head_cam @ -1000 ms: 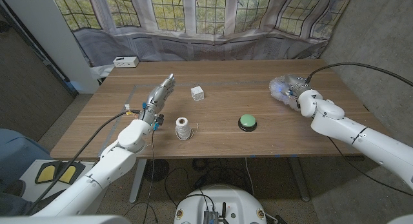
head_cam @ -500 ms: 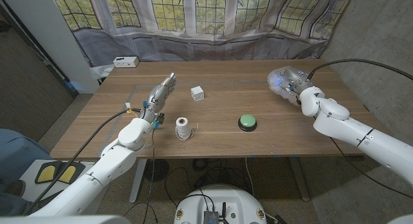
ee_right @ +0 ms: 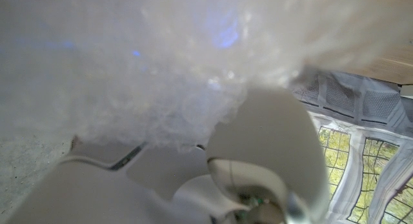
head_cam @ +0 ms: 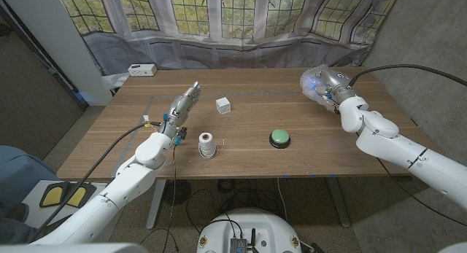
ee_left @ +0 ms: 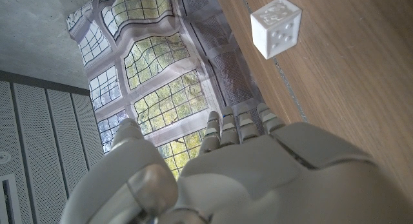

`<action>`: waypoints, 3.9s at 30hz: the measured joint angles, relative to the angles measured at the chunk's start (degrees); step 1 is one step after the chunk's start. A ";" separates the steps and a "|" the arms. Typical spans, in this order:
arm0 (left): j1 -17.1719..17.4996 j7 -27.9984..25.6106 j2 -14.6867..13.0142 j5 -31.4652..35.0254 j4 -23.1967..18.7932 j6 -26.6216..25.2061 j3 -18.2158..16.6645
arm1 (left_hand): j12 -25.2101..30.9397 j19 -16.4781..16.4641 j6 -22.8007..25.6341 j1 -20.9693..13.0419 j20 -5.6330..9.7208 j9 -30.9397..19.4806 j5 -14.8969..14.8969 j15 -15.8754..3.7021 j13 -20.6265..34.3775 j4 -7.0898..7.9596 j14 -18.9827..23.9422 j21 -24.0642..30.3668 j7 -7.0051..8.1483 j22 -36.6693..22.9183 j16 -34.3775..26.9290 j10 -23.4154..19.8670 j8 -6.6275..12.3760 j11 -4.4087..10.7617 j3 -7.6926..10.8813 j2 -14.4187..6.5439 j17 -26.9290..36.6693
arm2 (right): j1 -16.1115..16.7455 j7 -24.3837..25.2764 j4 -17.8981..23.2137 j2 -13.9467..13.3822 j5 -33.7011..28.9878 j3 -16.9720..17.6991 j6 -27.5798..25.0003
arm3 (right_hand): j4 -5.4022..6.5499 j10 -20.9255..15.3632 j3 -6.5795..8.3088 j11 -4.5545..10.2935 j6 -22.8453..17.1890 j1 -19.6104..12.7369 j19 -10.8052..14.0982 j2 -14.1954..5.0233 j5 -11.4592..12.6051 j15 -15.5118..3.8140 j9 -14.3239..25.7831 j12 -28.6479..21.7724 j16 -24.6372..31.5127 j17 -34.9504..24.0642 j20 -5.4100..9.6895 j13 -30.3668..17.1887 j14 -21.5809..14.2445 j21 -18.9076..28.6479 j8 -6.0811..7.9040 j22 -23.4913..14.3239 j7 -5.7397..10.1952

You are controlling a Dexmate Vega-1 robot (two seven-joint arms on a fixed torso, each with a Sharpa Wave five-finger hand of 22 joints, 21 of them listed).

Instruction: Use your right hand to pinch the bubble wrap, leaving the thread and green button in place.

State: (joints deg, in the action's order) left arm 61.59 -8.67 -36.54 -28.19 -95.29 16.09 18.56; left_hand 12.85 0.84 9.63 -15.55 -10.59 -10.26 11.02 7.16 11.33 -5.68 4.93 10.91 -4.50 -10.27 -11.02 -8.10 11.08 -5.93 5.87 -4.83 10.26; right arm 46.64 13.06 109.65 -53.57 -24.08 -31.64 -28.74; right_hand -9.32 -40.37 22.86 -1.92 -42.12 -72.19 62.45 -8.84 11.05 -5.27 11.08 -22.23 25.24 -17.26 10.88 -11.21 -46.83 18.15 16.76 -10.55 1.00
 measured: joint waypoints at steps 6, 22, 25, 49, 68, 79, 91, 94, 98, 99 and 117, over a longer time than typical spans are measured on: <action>-0.01 -0.01 0.11 0.00 0.09 0.18 0.02 | 0.00 0.00 0.21 0.00 0.00 0.00 0.00 -0.22 0.00 0.00 0.22 0.00 0.21 0.00 0.00 0.00 0.00 0.00 0.00 0.00 0.00 | 1.23 1.58 0.85 0.00 -0.43 0.97 1.01 | -0.38 -2.25 -0.64 0.21 -2.57 -1.68 0.87 0.46 -0.04 0.00 0.20 0.27 2.64 -2.28 0.81 -0.68 -2.16 1.57 -0.40 -0.72 0.34; 0.23 -0.16 0.13 0.00 0.00 0.29 0.10 | 0.00 0.00 0.20 0.00 0.01 0.00 0.00 -0.31 0.00 0.00 0.30 0.00 0.21 0.00 0.00 -0.21 0.00 -0.21 0.00 0.00 0.00 | 4.87 6.87 2.55 1.14 -1.10 3.70 4.86 | 0.29 -9.40 -4.34 1.84 -9.50 -3.69 4.03 1.28 -0.47 0.85 5.76 -10.26 6.36 -12.75 1.89 -7.28 -6.84 9.62 2.95 -3.29 0.34; 0.24 -0.17 0.12 0.00 -0.06 0.29 0.14 | 0.00 0.12 0.20 0.00 -0.11 0.00 0.00 -0.31 0.00 0.00 0.30 0.00 0.21 0.00 0.00 -0.21 0.00 -0.21 0.00 0.00 0.00 | 5.27 7.19 2.85 1.27 -1.19 4.02 5.29 | 0.41 -9.40 -4.55 1.85 -10.74 -3.69 4.43 1.28 -0.54 0.82 6.16 -11.78 6.36 -14.27 1.92 -7.74 -7.51 10.92 3.43 -3.63 -0.10; 0.15 -0.22 0.06 -0.18 -0.22 -0.64 0.44 | 0.00 0.20 1.56 0.00 -0.18 0.00 0.00 -0.32 0.00 0.00 0.30 0.00 0.32 0.00 0.00 -0.20 0.00 -0.21 0.00 0.00 0.00 | 7.36 8.71 4.82 2.21 -3.13 5.64 6.11 | 1.84 -6.52 -5.92 0.58 -9.48 -3.64 1.05 1.24 -0.49 -2.15 4.42 -10.14 -1.45 -15.04 0.09 -10.79 -7.70 14.66 0.56 -2.20 0.23; -0.08 -0.34 -0.04 -0.20 -0.47 -1.06 0.51 | 0.00 0.19 1.64 0.00 -0.18 0.00 0.00 -0.32 0.00 0.00 0.29 0.00 0.41 0.01 0.00 -0.20 0.00 -0.21 0.00 0.00 0.00 | 8.05 7.17 5.98 1.45 -4.90 6.17 5.20 | 3.24 1.68 -8.16 -1.14 -1.70 3.22 -6.98 2.93 -0.04 -0.57 2.10 -2.71 -8.51 -11.93 -2.57 -6.61 -0.83 13.33 -4.73 0.44 -1.31; 0.04 -0.58 0.04 -0.27 -0.50 -1.08 0.46 | 0.00 0.19 1.64 0.00 -0.17 0.00 0.00 -0.32 0.00 -0.26 0.29 0.00 0.41 0.01 0.00 -0.31 0.00 -0.10 0.26 0.00 0.00 | 8.06 5.92 6.59 0.99 -5.55 6.13 4.27 | 2.65 5.00 -8.76 -1.06 2.17 3.88 -9.06 3.10 -0.25 0.16 1.49 0.06 -9.22 -12.30 -3.30 -5.53 1.94 12.35 -5.98 0.44 -1.44; 0.35 -0.83 0.16 -0.30 -0.51 -0.98 0.34 | 0.00 0.19 1.63 0.00 -0.17 0.00 0.00 -0.32 0.00 -0.26 0.29 0.00 0.41 0.01 0.00 -0.30 0.00 -0.10 0.26 0.00 0.00 | 8.02 4.76 6.69 0.94 -6.50 5.64 3.05 | 1.97 5.70 -8.73 -0.51 2.96 3.88 -9.56 3.10 -0.25 0.25 1.42 0.45 -9.23 -13.16 -3.42 -5.21 2.03 12.36 -5.98 0.43 -0.99; 0.38 -0.88 0.16 -0.30 -0.57 -0.98 0.32 | 0.00 0.19 1.63 0.00 -0.17 0.00 0.00 -0.32 0.00 -0.26 0.29 0.00 0.41 0.01 0.00 -0.30 0.00 -0.10 0.26 0.00 0.00 | 8.00 4.68 6.69 0.99 -6.59 5.56 2.78 | 1.73 4.96 -8.53 -0.12 2.79 3.82 -9.54 3.03 -0.25 0.32 1.42 0.44 -8.70 -13.41 -3.44 -5.00 1.62 12.36 -5.87 0.43 -0.82; 0.41 -0.96 0.16 -0.30 -0.65 -0.97 0.30 | 0.00 0.19 1.63 -0.01 -0.17 0.00 0.00 -0.32 -0.01 -0.26 0.29 0.00 0.41 0.00 0.00 -0.30 0.00 -0.10 0.26 -0.01 0.00 | 8.00 4.68 6.69 1.11 -6.73 5.51 2.66 | 1.25 3.89 -8.05 0.21 2.09 2.67 -8.66 1.89 -0.25 -0.17 1.22 0.44 -7.84 -13.91 -3.37 -5.00 0.11 12.67 -5.49 0.43 -0.13; 0.42 -0.97 0.16 -0.29 -0.66 -0.97 0.30 | 0.00 0.19 1.63 -0.09 -0.17 0.00 0.00 -0.32 0.00 -0.25 0.29 0.00 0.41 0.01 0.00 -0.30 0.00 -0.10 0.26 -0.11 0.00 | 8.00 4.68 6.69 1.13 -6.75 5.50 2.63 | 1.08 3.81 -7.89 0.28 1.89 2.64 -8.21 1.85 -0.25 -0.24 1.15 0.44 -7.75 -14.08 -3.21 -5.00 -0.34 12.93 -5.49 0.43 0.06; 0.56 -1.16 0.20 -0.14 -0.87 -0.87 0.25 | 0.00 0.19 1.63 0.08 -0.17 0.00 0.00 -0.32 -0.01 -0.25 0.29 0.00 0.41 0.00 0.00 -0.92 0.00 -0.11 0.25 -0.69 0.00 | 8.18 5.58 6.81 1.79 -7.06 5.55 2.06 | -0.25 -4.30 -7.53 1.63 -4.95 -4.22 -4.56 1.80 0.01 -2.32 2.08 -2.39 -2.55 -17.57 -1.94 -7.42 -7.12 18.19 -3.10 -1.03 1.02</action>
State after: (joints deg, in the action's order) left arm 62.16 -9.83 -36.34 -28.33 -96.16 15.22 18.82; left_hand 12.85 1.03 11.26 -15.47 -10.76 -10.25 11.02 6.84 11.32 -5.94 5.22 10.91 -4.09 -10.27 -11.02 -9.02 11.07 -6.04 6.12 -5.52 10.26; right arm 54.82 18.64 116.46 -51.79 -31.14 -26.09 -26.69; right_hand -9.57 -44.67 15.33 -0.29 -47.07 -76.41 57.89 -7.04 11.06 -7.59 13.17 -24.62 22.69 -34.84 8.94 -18.63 -53.95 36.34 13.66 -11.58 2.02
